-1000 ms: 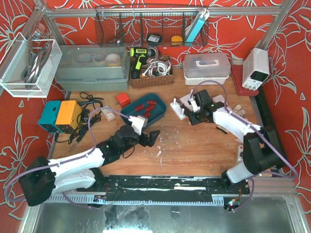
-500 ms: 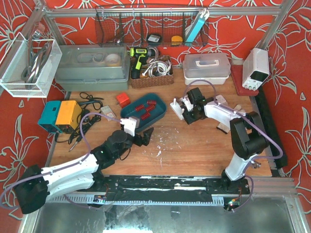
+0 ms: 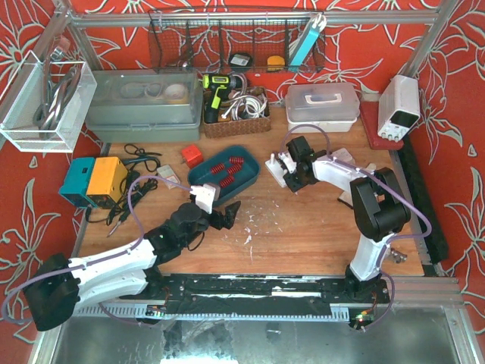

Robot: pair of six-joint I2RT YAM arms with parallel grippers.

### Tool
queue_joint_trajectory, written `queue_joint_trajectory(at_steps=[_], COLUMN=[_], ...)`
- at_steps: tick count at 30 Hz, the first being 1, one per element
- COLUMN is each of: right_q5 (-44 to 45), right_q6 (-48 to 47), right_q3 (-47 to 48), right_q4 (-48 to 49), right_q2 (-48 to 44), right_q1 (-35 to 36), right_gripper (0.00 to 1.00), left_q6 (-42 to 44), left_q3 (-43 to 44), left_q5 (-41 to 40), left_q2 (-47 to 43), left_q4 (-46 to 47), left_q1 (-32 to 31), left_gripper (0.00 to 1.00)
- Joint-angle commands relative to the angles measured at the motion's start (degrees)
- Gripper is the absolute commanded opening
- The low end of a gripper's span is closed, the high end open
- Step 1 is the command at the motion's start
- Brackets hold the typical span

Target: Install the large spring

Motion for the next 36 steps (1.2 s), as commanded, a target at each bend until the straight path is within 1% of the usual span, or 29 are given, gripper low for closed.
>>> queue_joint_trajectory(at_steps=[1,5,7,8,12,17,23,28,31,36], right_q5=[1.5,1.0,1.1,1.4,4.3,6.0,5.8,6.5,9.6,18.9], right_q6=[-0.7,-0.4,-0.2,-0.1,1.0,2.4,5.9,9.7,11.8,16.8], right_q3=[1.1,0.9,0.9,0.8,0.5,-0.5,-4.3,-10.1,-12.8,-17.3], right_q4=[-0.6,-0.3,-0.5,-0.6,-0.8,-1.0,0.5,2.5,2.4,1.8], right_q2=[-0.6,-2.3,-3.0,-3.4,-5.8,-11.0,-20.3,-29.1,-34.2,-41.8], right_q1=[0.4,0.7,1.0,1.2,1.5,1.5,1.5,1.5,1.5,1.5], right_gripper=[0.41,0.22,0.16,0.13,0.1,0.0,0.0,0.0,0.0,0.0], left_q6=[0.1,0.3,0.4,0.4,0.5,0.3,0.2,0.0,-0.1,-0.3], left_q3=[0.9,0.6,0.3,0.1,-0.1,-0.3,-0.7,-1.5,-1.7,-1.6], left_q5=[-0.7,-1.1,-1.2,-1.2,-1.7,-1.9,-2.3,-2.5,-2.6,-2.5], left_q2=[0.2,0.1,-0.1,-0.2,-0.5,-1.1,-2.3,-3.7,-4.1,-4.6], left_q4=[0.6,0.9,1.2,1.6,1.5,1.6,1.1,1.4,1.5,1.2], left_q1=[-0.3,-0.3,-0.3,-0.2,-0.3,-0.2,-0.3,-0.3,-0.3,-0.3], left_gripper=[1.0,1.0,1.0,1.0,1.0,1.0,1.0,1.0,1.0,1.0])
